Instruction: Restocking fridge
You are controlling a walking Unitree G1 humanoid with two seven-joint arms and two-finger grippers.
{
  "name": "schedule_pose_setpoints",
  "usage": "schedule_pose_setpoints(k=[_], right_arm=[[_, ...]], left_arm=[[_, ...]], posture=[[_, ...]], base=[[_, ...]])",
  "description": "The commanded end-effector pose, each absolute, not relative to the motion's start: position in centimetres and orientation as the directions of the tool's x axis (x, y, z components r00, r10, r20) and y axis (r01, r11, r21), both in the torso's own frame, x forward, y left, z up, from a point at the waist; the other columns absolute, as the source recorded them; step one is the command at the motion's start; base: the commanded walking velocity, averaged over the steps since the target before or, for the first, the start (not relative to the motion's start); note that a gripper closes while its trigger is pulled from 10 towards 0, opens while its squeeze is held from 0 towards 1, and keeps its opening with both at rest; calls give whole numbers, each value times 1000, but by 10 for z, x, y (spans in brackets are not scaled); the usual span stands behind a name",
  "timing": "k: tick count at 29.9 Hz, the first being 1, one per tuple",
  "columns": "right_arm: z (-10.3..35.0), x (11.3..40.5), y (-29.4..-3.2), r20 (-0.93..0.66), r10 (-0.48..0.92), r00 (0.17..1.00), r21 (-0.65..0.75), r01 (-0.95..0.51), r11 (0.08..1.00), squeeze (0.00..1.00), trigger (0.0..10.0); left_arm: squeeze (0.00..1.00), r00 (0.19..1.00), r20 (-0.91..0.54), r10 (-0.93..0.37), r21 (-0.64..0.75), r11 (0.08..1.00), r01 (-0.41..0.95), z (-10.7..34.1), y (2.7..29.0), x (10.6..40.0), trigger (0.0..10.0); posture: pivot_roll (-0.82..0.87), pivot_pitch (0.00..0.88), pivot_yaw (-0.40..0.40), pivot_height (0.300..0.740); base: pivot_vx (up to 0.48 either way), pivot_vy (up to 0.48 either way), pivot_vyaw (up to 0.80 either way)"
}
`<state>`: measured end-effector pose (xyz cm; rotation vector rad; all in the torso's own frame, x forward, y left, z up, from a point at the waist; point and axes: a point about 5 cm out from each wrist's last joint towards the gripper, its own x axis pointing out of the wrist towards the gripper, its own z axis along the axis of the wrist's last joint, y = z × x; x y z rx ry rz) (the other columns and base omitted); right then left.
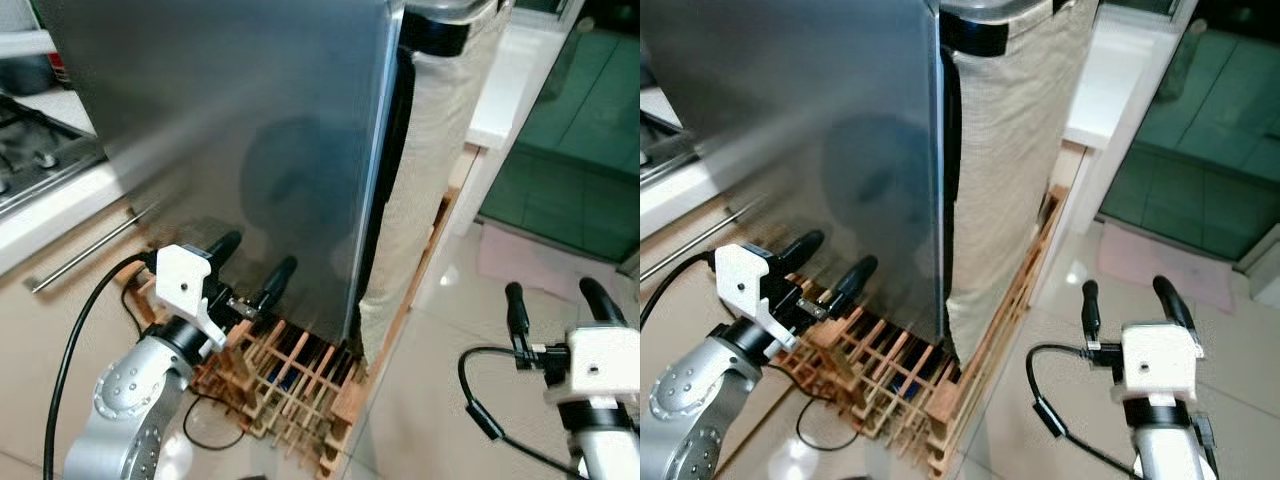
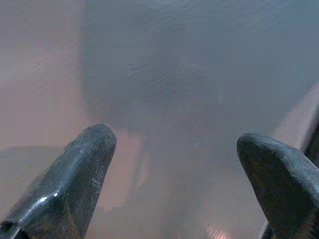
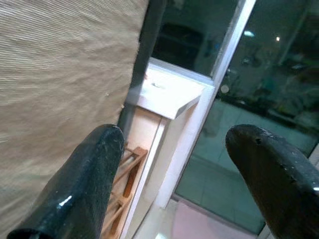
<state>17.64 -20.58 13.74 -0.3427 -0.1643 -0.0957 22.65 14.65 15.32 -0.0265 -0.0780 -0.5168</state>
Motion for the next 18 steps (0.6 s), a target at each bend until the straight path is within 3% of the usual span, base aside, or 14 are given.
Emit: schedule_pose_setpoints(k=[1,7,13,18], right_arm=[[130,177,-210,136,-82,987,-326,122,937,0,10000],[130,197,-213,133,-90,987,-319,128,939,0,10000],[126,204,-216,121,-95,988,-318,129,939,0,10000],[127,214,-229,121,-162,979,-288,191,938,0,10000]], left_arm=[[0,867,78,-492,8,870,493,154,147,230,10000],[0,826,73,-560,12,828,560,166,149,245,10000],[0,746,7,-666,-15,745,666,161,147,237,10000],[0,807,7,-590,48,807,589,159,147,244,10000]], posture=[[-136,0,6,740],[-128,0,3,740],[-121,0,1,740],[-114,0,2,740]], base=[[0,0,0],[0,0,0],[0,0,0],[0,0,0]])
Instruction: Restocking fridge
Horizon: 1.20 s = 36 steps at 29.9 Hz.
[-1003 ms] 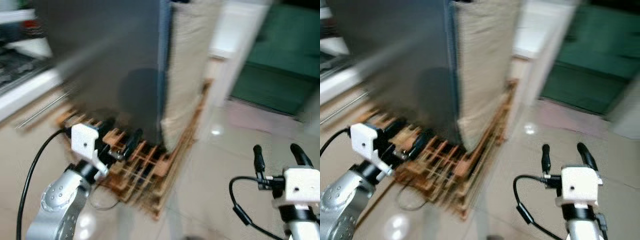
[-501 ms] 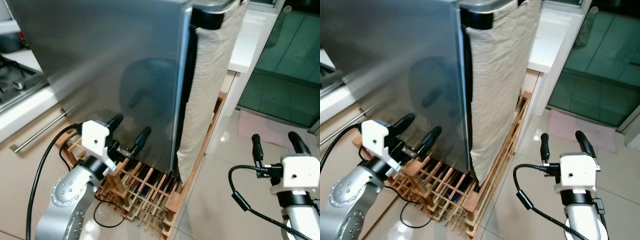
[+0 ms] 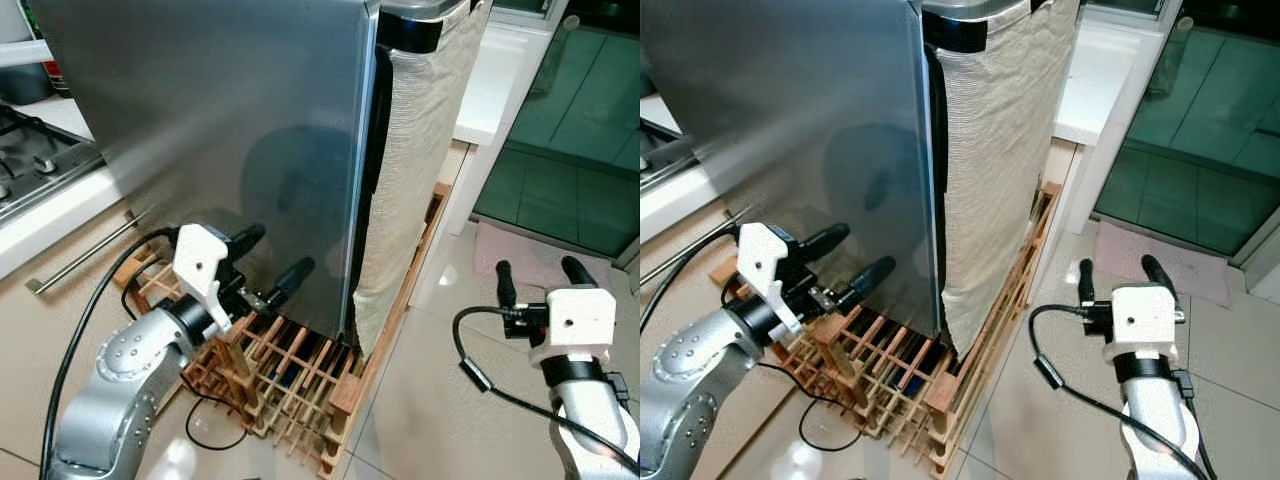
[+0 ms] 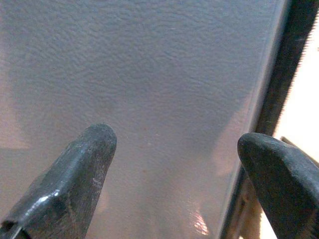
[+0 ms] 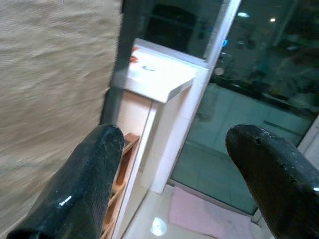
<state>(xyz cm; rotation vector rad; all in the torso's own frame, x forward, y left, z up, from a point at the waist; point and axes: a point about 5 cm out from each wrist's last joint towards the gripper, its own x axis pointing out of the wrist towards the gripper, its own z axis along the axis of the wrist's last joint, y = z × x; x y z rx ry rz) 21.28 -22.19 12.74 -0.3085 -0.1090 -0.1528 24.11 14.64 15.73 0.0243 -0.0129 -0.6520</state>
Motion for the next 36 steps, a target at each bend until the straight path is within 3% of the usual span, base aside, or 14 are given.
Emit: schedule_pose_setpoints(k=[1,9,25,36], right_arm=[[128,216,-229,123,-165,979,-286,194,938,0,10000],[126,221,-229,122,-164,979,-282,192,940,0,10000],[122,226,-230,113,-154,982,-286,181,941,0,10000],[123,228,-229,118,-138,983,-298,168,940,0,10000]], left_arm=[[0,813,13,-583,48,812,582,160,147,246,10000],[0,816,26,-577,29,817,576,162,152,249,10000],[0,805,36,-592,5,806,592,157,149,241,10000],[0,835,30,-549,6,835,550,153,153,251,10000]], posture=[[-113,0,2,740],[-116,0,5,740],[-110,0,-2,740],[-114,0,-11,740]], base=[[0,0,0],[0,0,0],[0,-480,0],[0,0,0]])
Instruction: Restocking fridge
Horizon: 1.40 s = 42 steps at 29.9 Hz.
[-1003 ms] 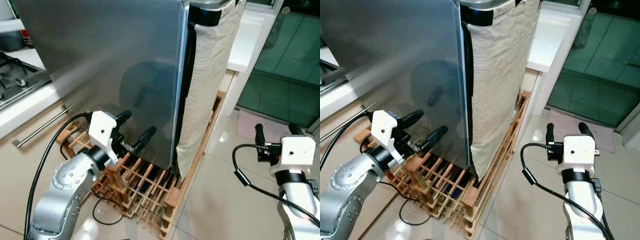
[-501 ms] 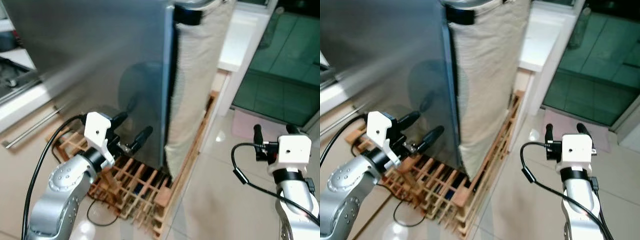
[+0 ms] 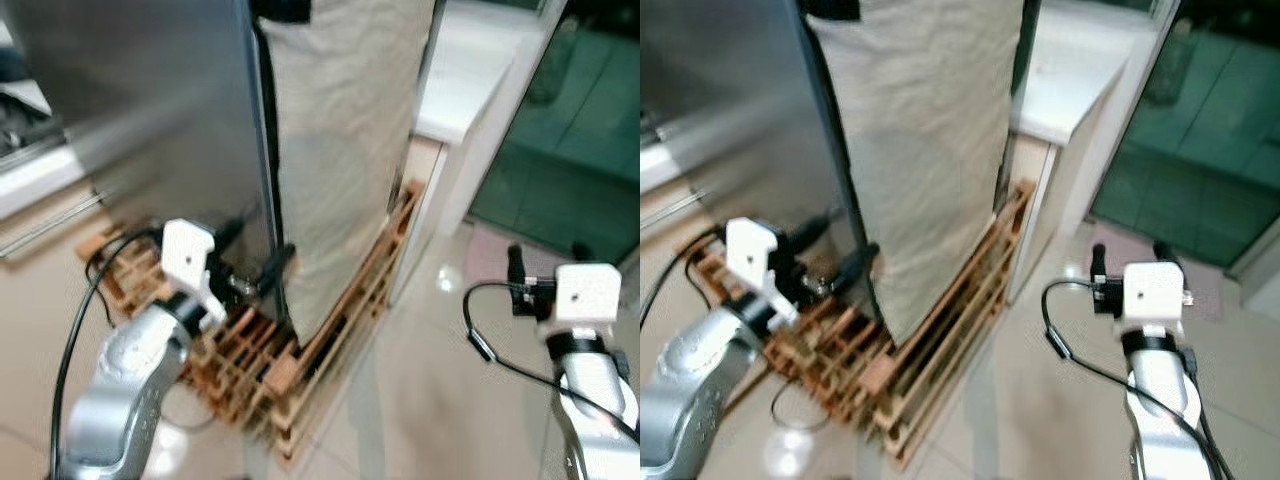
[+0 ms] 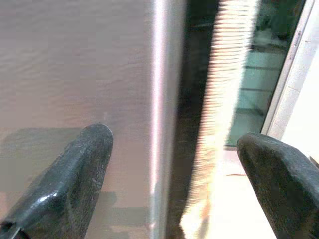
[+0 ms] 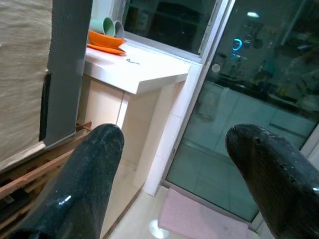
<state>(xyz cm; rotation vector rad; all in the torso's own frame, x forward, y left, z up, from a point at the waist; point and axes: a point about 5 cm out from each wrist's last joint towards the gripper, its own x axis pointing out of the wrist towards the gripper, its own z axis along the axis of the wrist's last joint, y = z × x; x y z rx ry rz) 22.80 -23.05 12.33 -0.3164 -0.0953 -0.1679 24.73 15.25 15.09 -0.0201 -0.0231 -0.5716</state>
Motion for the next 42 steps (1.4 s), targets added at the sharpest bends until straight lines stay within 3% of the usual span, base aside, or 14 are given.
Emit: schedule_pose_setpoints(k=[1,23,33,37,42], right_arm=[[122,228,-229,117,-138,983,-298,167,940,0,10000],[120,231,-228,113,-122,986,-302,151,941,0,10000],[118,231,-229,104,-123,987,-303,150,941,0,10000],[118,233,-227,105,-121,987,-300,148,942,0,10000],[117,235,-223,105,-108,989,-297,135,945,0,10000]], left_arm=[[0,836,27,-549,6,836,549,153,153,251,10000],[0,832,89,-547,-30,834,552,163,145,255,10000],[0,756,65,-651,-39,756,654,175,135,249,10000],[0,762,58,-645,-59,760,647,176,128,255,10000],[0,825,11,-565,-62,823,564,173,122,280,10000]], posture=[[-113,0,-11,740],[-115,0,-18,740],[-108,0,-17,740],[-102,0,-17,740],[-109,0,-15,740]], base=[[0,0,0],[0,-125,0],[0,0,0],[0,0,0],[0,0,0]])
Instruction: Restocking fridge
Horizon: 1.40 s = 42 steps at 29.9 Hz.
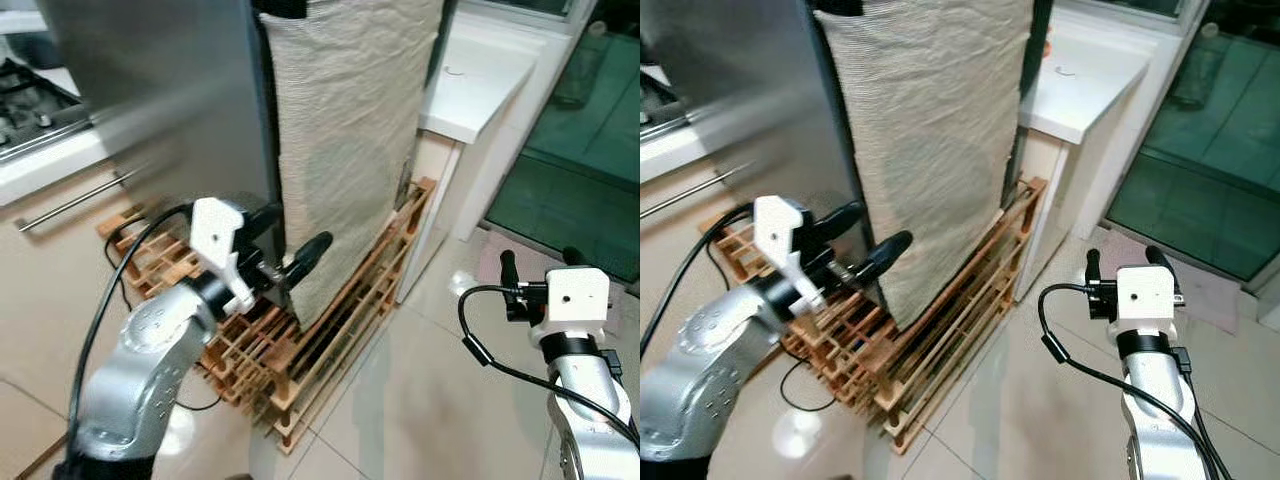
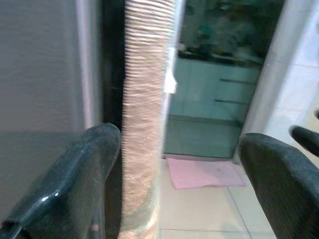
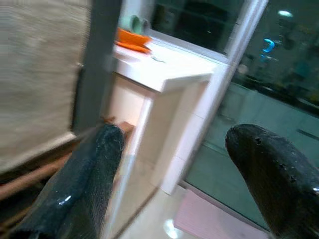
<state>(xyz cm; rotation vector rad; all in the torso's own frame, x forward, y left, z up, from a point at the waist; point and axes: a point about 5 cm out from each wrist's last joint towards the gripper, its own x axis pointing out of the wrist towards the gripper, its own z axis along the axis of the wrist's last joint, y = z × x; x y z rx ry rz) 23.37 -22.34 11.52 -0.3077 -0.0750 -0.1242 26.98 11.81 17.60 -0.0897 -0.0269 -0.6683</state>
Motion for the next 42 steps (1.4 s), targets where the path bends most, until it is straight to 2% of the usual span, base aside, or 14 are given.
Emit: schedule_pose_setpoints(k=[1,6,11,18,20,23,28,32,34,39,42], right_arm=[[117,235,-223,105,-108,989,-297,134,945,0,10000],[118,235,-225,109,-113,988,-299,141,944,0,10000],[119,235,-224,114,-117,987,-297,146,944,0,10000],[118,234,-224,113,-121,986,-293,149,944,0,10000],[115,234,-225,102,-129,986,-287,153,946,0,10000],[113,235,-225,95,-133,987,-283,155,946,0,10000],[112,235,-226,88,-138,986,-277,158,948,0,10000],[109,234,-222,73,-135,988,-265,150,953,0,10000],[109,234,-222,74,-135,988,-264,150,953,0,10000],[103,226,-221,44,-137,990,-258,144,955,0,10000],[89,213,-222,-26,-128,991,-265,117,957,0,10000]], left_arm=[[0,834,5,-552,-74,831,551,173,122,284,10000],[0,843,8,-539,-115,836,536,175,120,292,10000],[0,770,41,-636,-139,760,635,180,97,286,10000],[0,714,47,-699,-149,702,697,184,86,283,10000],[0,636,76,-768,-159,620,768,195,67,284,10000],[0,566,112,-817,-197,540,818,204,54,284,10000],[0,474,162,-865,-240,432,870,215,40,283,10000],[0,356,209,-911,-302,286,909,220,28,281,10000],[0,343,212,-915,-308,271,912,221,27,280,10000],[0,252,258,-933,-351,153,924,227,16,273,10000],[0,250,269,-930,-363,142,921,228,16,275,10000]], posture=[[-111,0,-14,740],[-122,0,-12,740],[-128,0,-11,740],[-129,0,-8,740],[-133,0,-7,740],[-138,0,-4,740],[-149,0,0,740],[-164,0,9,740],[-167,0,11,740],[-172,0,16,740],[-175,0,18,740]], base=[[0,0,0],[0,0,0],[0,0,0],[0,0,0],[0,0,0],[0,0,0],[0,0,0],[0,0,0],[0,0,0],[0,0,0],[0,0,0]])
